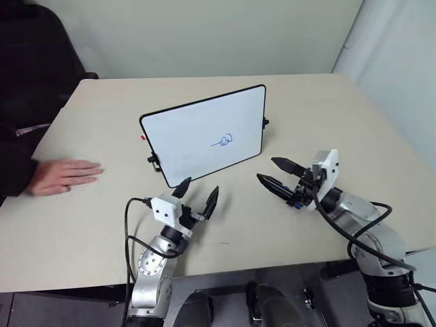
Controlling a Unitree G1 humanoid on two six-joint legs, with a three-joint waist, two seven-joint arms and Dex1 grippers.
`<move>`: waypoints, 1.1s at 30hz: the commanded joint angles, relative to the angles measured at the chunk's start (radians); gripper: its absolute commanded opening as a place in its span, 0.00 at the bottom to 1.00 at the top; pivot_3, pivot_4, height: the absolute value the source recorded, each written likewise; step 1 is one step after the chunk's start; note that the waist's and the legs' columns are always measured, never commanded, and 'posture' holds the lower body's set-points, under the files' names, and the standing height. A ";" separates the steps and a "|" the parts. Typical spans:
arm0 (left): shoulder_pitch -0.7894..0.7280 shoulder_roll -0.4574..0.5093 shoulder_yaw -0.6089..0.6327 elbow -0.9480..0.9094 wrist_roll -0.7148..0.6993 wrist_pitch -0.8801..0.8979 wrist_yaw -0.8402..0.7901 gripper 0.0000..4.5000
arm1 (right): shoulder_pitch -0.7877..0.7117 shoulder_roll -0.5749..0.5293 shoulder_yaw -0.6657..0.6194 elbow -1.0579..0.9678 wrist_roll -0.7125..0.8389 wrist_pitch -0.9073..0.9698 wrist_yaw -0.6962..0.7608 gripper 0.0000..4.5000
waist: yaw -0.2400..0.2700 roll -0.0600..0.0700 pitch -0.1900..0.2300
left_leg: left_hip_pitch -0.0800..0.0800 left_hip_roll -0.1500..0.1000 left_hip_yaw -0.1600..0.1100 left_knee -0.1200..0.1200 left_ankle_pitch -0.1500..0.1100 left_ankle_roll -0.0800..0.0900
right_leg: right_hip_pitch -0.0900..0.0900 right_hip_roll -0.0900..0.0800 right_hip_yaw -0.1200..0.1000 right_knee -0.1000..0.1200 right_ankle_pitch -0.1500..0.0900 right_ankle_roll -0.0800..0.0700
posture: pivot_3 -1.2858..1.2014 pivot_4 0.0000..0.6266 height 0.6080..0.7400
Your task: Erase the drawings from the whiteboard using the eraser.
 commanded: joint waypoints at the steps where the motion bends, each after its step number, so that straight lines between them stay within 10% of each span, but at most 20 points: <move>1: -0.005 -0.003 -0.002 -0.027 -0.017 -0.008 -0.009 1.00 | -0.009 -0.004 -0.032 -0.045 0.036 0.002 -0.009 0.82 | 0.000 0.000 0.000 | 0.000 0.000 0.000 0.000 0.000 0.000 | 0.000 0.000 0.000 0.000 0.000 0.000 | 0.52 0.24 1.00; 33: -0.037 -0.016 -0.006 0.047 -0.003 -0.023 -0.020 1.00 | -0.051 -0.353 -0.022 0.033 0.069 0.531 -0.069 0.82 | 0.002 0.000 0.000 | 0.000 0.000 0.000 0.000 -0.002 0.002 | 0.004 0.001 0.000 -0.007 0.000 0.002 | 0.52 0.24 1.00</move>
